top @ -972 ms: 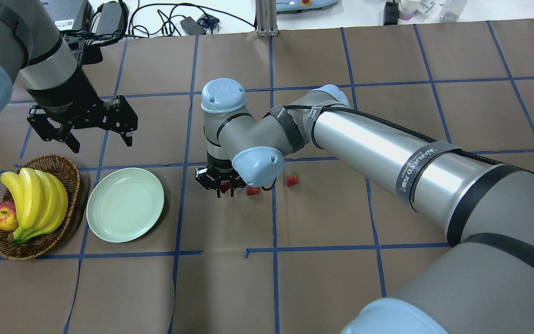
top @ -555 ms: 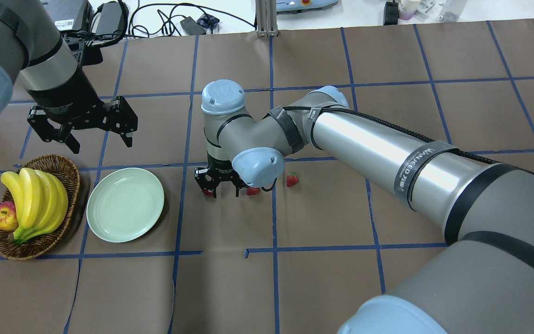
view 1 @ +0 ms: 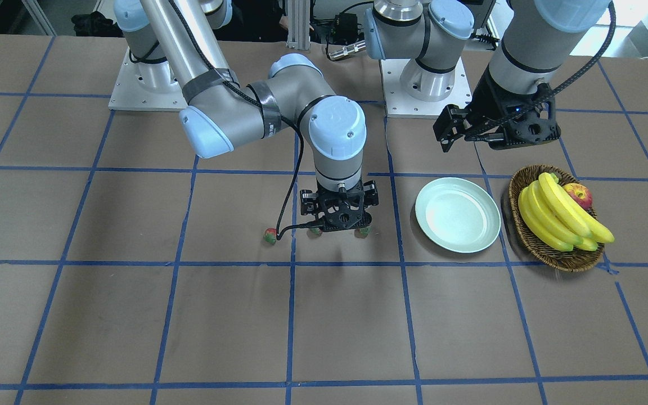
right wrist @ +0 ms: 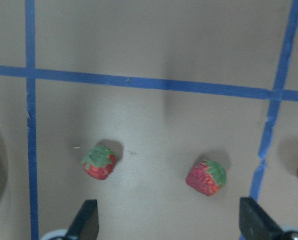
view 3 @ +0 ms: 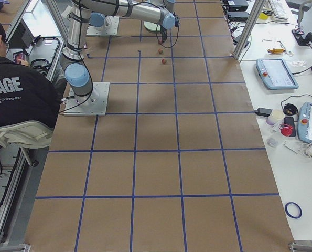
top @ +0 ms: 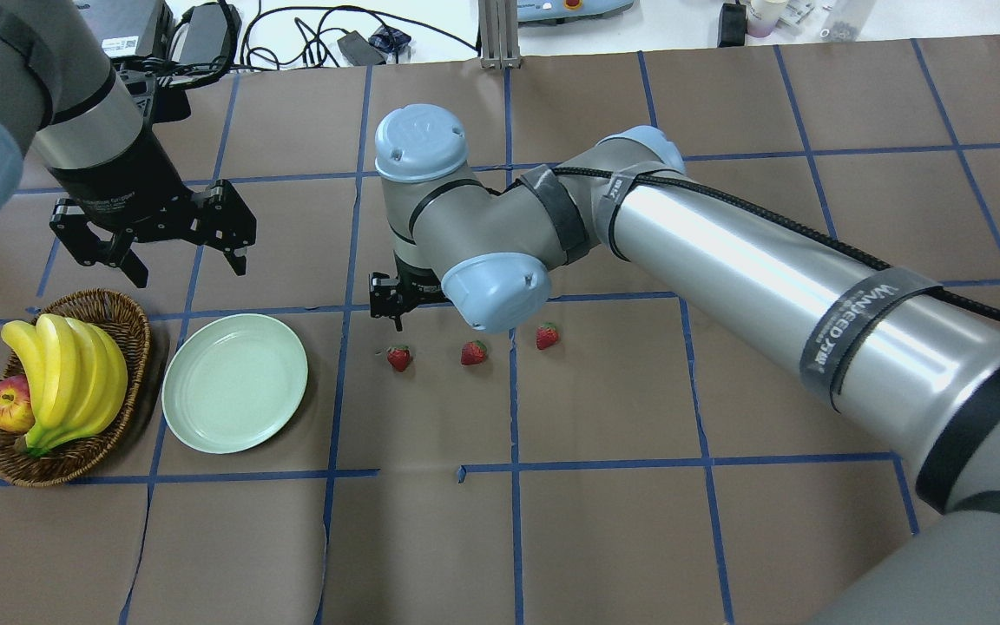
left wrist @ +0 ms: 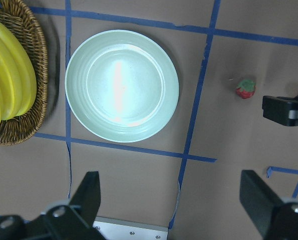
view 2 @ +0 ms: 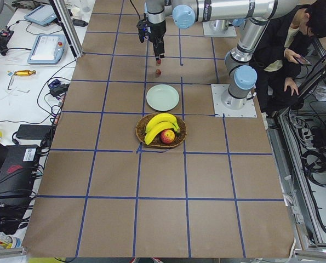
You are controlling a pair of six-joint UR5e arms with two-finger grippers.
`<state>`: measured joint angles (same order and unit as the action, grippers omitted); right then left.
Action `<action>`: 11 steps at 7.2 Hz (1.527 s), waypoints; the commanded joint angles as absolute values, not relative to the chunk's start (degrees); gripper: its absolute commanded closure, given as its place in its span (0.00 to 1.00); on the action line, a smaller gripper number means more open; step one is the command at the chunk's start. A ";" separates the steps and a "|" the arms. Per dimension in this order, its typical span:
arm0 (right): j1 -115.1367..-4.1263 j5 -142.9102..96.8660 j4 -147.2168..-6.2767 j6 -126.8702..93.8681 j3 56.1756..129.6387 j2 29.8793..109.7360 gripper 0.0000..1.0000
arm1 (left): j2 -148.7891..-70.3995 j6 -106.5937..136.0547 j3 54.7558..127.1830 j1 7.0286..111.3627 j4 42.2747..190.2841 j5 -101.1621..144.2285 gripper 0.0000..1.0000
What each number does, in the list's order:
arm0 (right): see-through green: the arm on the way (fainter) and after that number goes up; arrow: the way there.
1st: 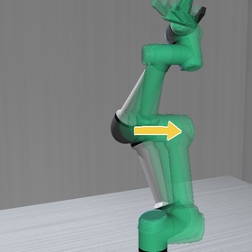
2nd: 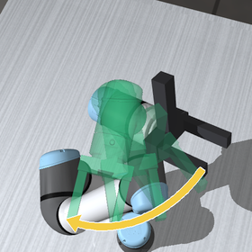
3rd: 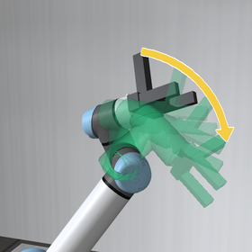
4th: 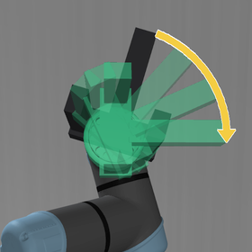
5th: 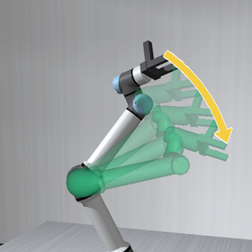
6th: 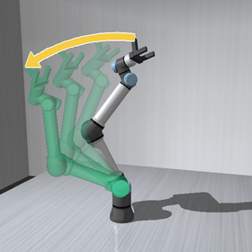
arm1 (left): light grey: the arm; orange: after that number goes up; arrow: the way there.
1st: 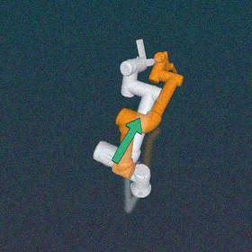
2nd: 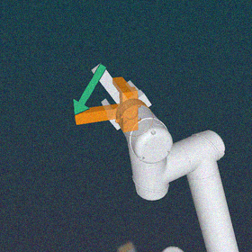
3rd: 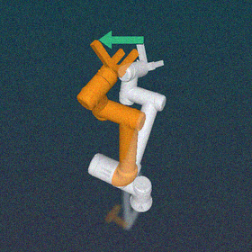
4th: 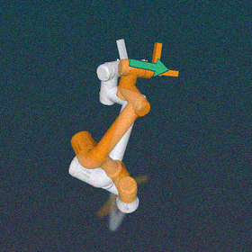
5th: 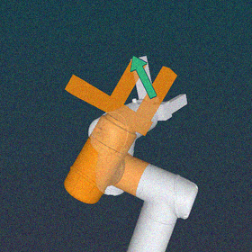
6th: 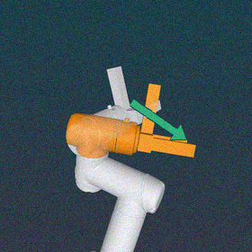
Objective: Collect all strawberries into plate
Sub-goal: 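Move the right gripper back down onto the last strawberry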
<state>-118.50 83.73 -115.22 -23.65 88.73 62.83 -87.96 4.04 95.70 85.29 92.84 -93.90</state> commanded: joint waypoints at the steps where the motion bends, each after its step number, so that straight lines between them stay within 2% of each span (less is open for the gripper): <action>1: -111.84 84.90 -107.28 -22.16 89.12 67.74 0.00 | -87.98 4.04 95.71 85.25 92.73 -94.04 0.00; 5: -105.04 84.90 -110.36 -17.14 95.52 67.59 0.00 | -88.24 4.48 95.80 85.61 92.72 -93.96 0.00; 8: -104.85 84.90 -114.86 -16.96 96.15 62.24 0.00 | -88.60 5.01 97.37 86.22 92.81 -93.87 0.00; 11: -104.85 84.47 -114.96 -17.23 96.76 60.65 0.00 | -88.59 5.01 97.73 86.31 92.72 -93.60 0.00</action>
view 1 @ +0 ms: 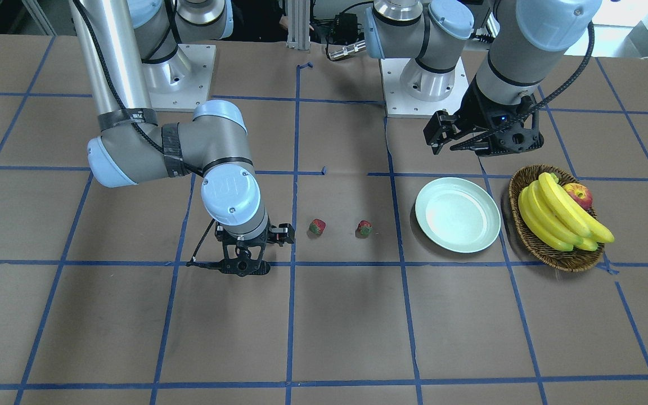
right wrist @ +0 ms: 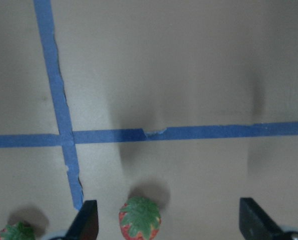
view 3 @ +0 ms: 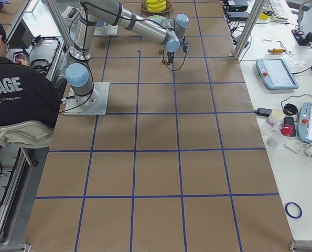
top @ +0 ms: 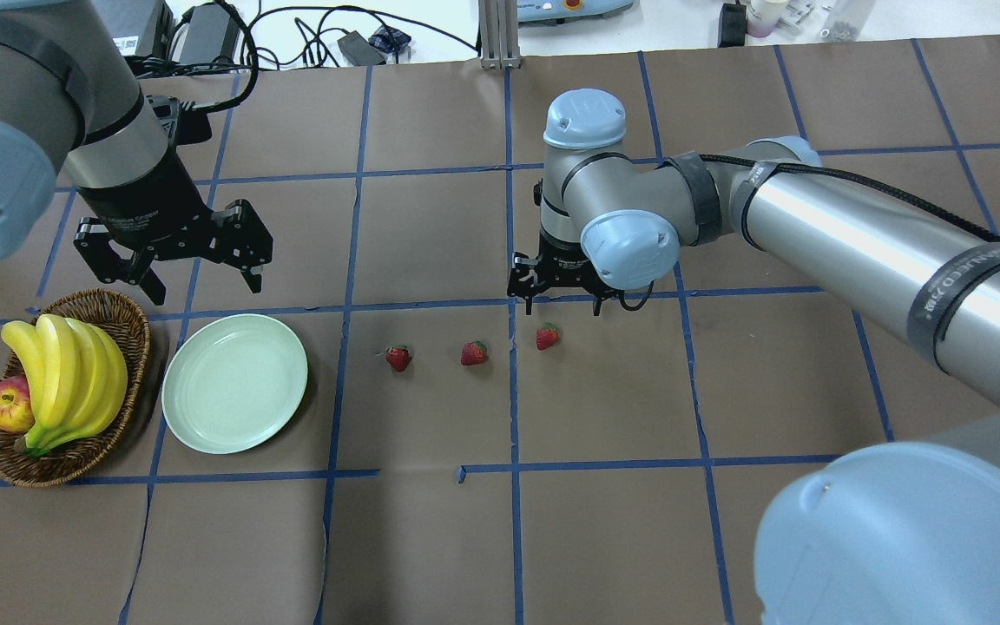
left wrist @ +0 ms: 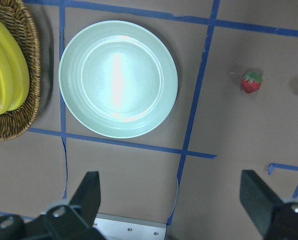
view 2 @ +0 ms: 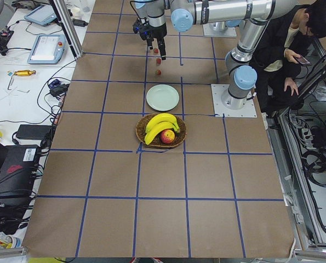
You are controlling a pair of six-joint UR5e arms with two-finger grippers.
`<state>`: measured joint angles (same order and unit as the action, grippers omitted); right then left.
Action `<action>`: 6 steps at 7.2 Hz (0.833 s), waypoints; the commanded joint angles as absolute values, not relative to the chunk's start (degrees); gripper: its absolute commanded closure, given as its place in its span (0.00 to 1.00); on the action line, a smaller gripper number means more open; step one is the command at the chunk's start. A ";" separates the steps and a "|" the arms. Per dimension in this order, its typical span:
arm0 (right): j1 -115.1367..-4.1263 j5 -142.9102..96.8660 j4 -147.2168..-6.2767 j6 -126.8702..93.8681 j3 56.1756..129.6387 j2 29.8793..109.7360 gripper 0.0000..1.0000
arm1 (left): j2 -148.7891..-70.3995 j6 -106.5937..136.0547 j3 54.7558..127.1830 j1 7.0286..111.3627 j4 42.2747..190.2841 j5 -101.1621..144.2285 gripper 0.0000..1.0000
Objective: Collect all strawberries into plate
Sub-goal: 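Move the right gripper back down onto the last strawberry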
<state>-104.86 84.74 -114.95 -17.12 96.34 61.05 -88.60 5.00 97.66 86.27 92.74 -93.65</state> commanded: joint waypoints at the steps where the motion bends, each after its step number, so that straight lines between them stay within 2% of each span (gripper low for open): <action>1: -104.85 84.29 -115.22 -17.40 98.94 60.82 0.00 | -88.59 5.01 97.73 86.31 92.72 -93.60 0.00; 5: -104.85 83.67 -117.93 -18.72 100.28 60.65 0.02 | -88.59 4.92 97.82 86.31 92.81 -93.60 0.00; 6: -104.85 83.67 -118.21 -18.72 100.28 60.64 0.08 | -88.59 4.92 97.82 86.40 92.90 -93.69 0.00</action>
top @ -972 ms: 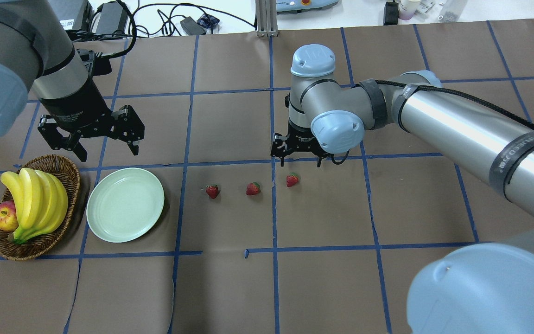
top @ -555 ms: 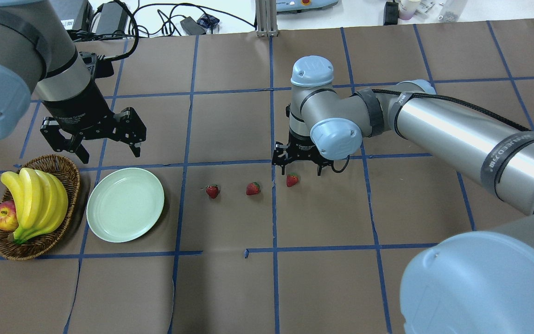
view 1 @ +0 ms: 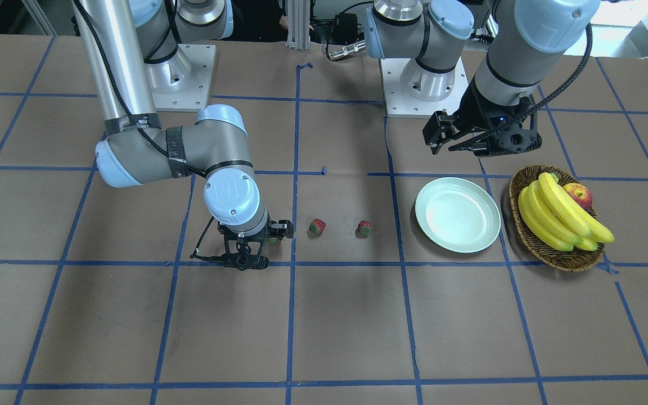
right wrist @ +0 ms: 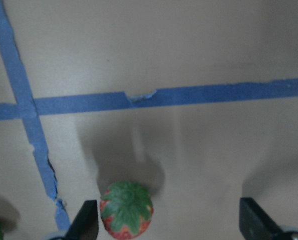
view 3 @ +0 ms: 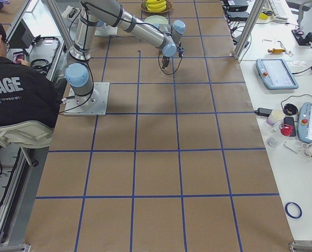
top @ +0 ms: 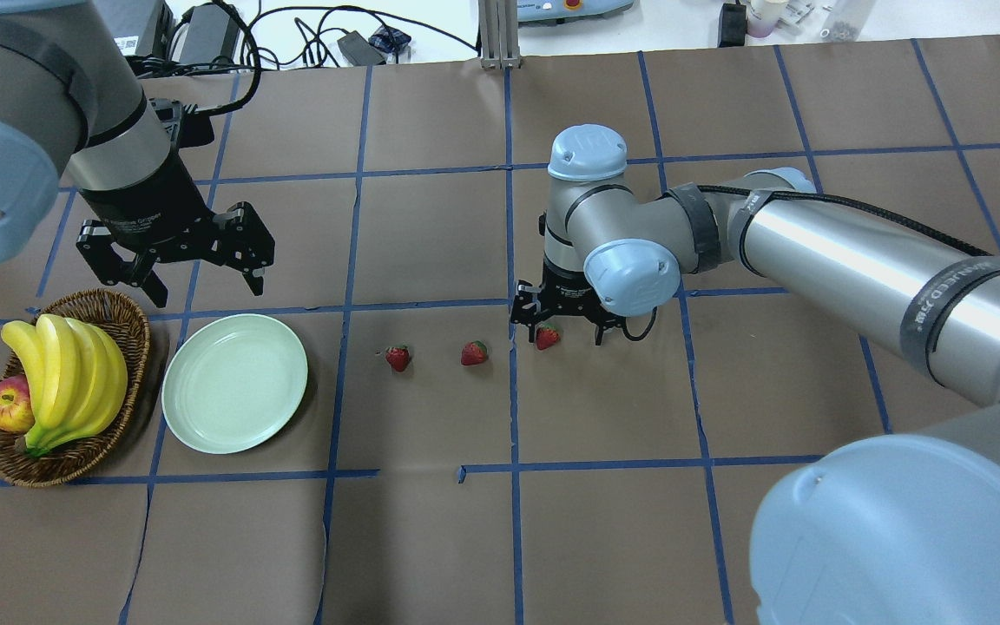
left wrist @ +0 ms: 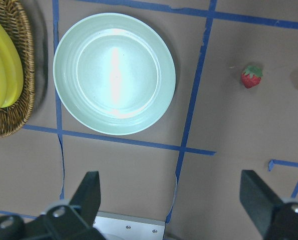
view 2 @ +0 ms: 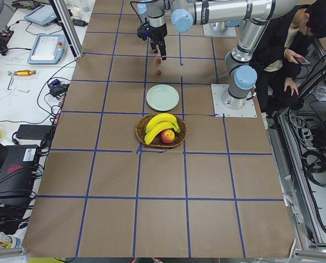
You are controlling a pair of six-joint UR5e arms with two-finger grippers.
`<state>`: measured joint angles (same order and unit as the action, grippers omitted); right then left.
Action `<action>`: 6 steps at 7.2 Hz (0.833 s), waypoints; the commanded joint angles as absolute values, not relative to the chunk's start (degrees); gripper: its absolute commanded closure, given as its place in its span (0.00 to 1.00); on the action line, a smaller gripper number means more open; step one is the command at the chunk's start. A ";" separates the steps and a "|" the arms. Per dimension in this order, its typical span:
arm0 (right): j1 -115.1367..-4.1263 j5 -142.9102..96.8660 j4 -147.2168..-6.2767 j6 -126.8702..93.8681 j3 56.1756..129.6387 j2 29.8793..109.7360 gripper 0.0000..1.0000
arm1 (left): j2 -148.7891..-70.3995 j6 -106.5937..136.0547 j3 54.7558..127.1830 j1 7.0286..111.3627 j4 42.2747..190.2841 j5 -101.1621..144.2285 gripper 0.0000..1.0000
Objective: Collect all strawberries into plate
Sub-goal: 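Move the right gripper back down onto the last strawberry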
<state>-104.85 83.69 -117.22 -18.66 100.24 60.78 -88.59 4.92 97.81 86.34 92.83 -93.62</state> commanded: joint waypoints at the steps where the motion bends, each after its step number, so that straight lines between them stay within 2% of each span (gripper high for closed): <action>1: -104.85 83.67 -118.21 -18.81 100.37 60.64 0.20 | -88.59 4.83 97.82 86.31 92.99 -93.69 0.00; 2: -104.85 83.41 -118.13 -18.90 100.37 60.73 0.64 | -88.59 4.83 97.82 86.31 92.99 -93.69 0.00; 3: -104.85 82.97 -117.60 -19.68 100.46 60.82 0.79 | -88.59 4.92 97.91 86.40 92.99 -93.60 0.00; 5: -104.94 82.97 -117.33 -20.39 100.46 61.26 1.00 | -88.59 4.92 98.44 86.40 92.90 -93.60 0.00; 6: -104.94 82.97 -117.33 -20.48 100.02 61.26 1.00 | -88.59 4.83 98.44 86.40 92.81 -93.69 0.00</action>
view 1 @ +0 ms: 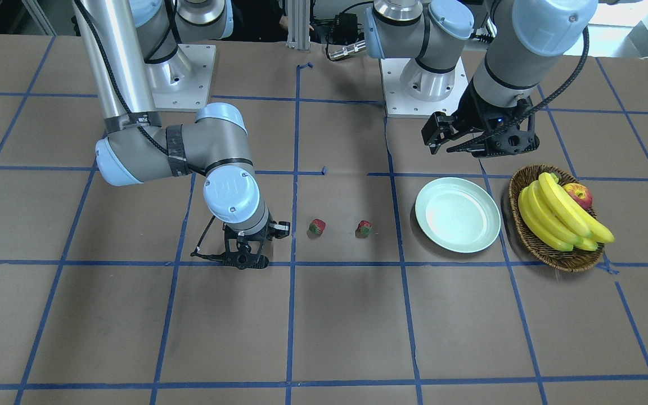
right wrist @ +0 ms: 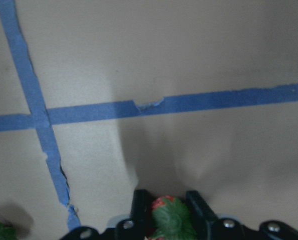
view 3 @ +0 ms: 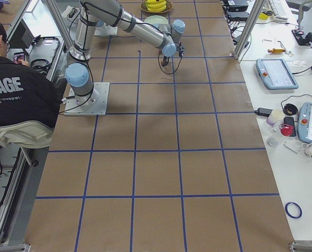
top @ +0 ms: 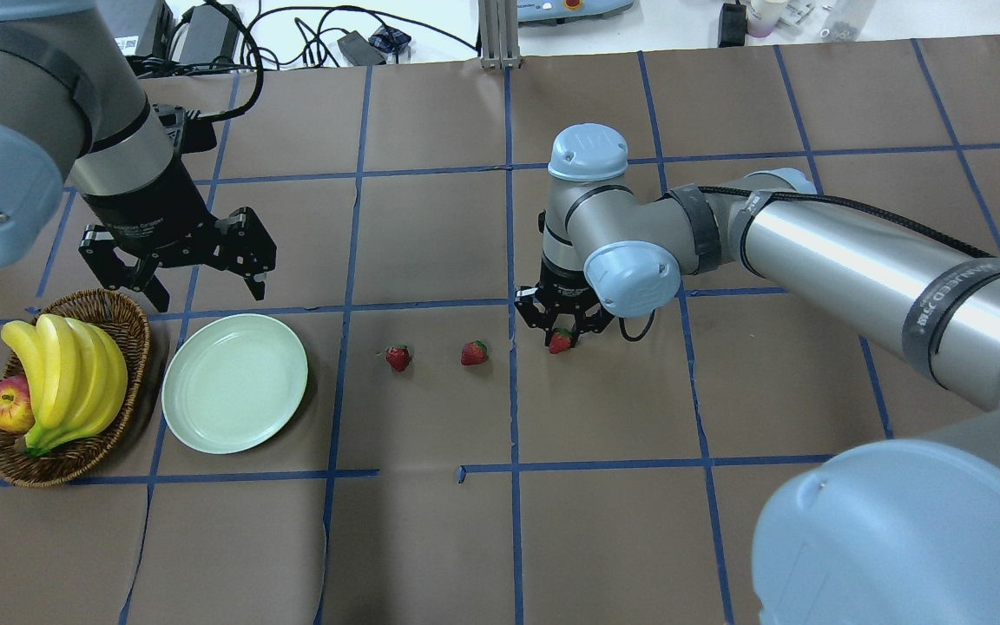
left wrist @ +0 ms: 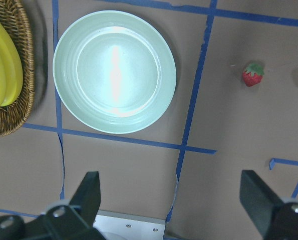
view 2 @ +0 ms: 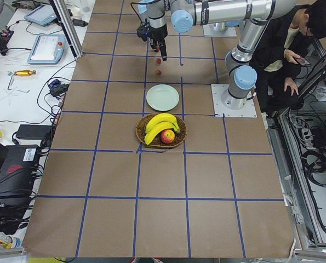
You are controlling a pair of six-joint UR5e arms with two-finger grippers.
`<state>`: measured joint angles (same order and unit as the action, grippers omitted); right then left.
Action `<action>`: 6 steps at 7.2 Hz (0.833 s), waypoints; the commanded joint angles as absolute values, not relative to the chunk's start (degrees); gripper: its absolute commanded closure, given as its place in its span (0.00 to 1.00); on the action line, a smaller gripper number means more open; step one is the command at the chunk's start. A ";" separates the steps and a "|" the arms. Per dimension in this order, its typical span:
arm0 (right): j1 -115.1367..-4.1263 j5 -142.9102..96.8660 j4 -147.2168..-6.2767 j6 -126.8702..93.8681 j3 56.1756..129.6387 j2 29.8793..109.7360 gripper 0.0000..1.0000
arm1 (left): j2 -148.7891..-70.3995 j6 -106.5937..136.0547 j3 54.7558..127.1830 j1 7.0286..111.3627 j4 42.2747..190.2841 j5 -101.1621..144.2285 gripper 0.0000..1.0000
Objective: Collect all strawberries into plate
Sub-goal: 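Move the right gripper back down onto the last strawberry, then close the right gripper on the strawberry and lift it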
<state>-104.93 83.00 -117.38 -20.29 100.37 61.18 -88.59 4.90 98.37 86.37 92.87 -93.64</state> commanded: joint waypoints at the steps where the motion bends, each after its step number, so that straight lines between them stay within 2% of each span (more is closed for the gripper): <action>1: -104.85 82.97 -117.33 -20.74 99.58 61.52 1.00 | -88.59 4.66 98.44 86.40 92.81 -93.78 0.00; 2: -104.85 83.06 -117.33 -20.66 98.80 62.31 1.00 | -88.59 4.66 98.44 86.31 92.81 -93.78 0.00; 6: -106.95 80.62 -111.18 -21.87 88.17 64.69 1.00 | -88.59 4.92 97.82 86.40 92.55 -93.60 0.00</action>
<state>-105.66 82.40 -112.88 -21.02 91.02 64.45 -88.59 4.82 98.12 86.39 92.64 -93.68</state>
